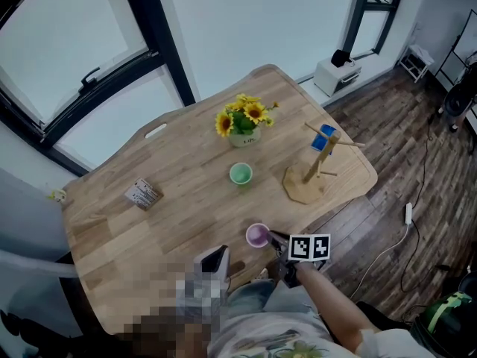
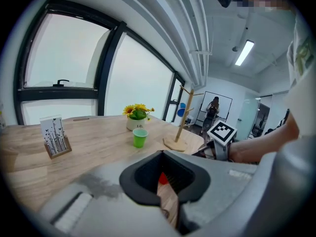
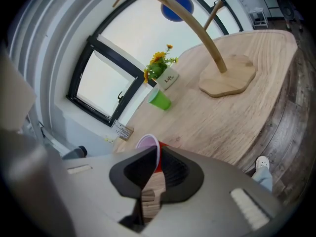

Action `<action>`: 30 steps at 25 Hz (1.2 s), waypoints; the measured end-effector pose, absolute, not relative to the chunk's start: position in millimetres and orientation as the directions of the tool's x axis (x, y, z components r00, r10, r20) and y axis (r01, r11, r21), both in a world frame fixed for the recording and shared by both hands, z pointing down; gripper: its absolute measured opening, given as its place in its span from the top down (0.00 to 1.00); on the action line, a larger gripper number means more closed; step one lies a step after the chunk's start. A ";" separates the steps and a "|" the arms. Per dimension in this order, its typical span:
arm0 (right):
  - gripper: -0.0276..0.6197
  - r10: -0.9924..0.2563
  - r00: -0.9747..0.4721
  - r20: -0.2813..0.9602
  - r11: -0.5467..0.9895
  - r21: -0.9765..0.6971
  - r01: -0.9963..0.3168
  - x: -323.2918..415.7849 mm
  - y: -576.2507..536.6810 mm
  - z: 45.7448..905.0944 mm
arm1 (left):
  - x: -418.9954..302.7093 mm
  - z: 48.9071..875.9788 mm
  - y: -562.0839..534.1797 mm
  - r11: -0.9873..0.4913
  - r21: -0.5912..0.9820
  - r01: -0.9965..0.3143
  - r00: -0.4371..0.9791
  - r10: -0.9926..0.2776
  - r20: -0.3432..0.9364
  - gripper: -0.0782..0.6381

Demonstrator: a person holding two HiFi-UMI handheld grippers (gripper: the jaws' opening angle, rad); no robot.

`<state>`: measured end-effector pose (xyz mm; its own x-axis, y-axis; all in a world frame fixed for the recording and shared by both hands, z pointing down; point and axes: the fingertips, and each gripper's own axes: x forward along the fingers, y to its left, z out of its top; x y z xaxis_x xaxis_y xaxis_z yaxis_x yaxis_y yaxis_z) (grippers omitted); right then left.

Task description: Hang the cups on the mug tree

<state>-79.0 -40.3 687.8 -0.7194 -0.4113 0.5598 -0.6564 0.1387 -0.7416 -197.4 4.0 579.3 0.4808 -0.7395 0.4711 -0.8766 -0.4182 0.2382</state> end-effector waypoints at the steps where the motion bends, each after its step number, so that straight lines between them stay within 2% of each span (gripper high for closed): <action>1: 0.92 -0.411 -0.718 0.561 0.142 -0.739 -0.659 -79.6 -39.6 687.7 | -195.0 579.4 3.9 -0.426 0.240 -0.872 0.488 -0.736 0.470 0.89; 16: 0.93 -0.499 -0.709 0.499 0.228 -0.714 -0.663 -65.8 -55.0 645.5 | -172.6 573.6 -5.0 -0.480 0.247 -0.841 0.539 -0.715 0.446 0.89; 30: 0.93 -0.596 -0.741 0.311 0.448 -0.637 -0.628 -48.1 -91.5 535.4 | -155.8 550.4 -33.8 -0.468 0.243 -0.849 0.528 -0.752 0.394 0.89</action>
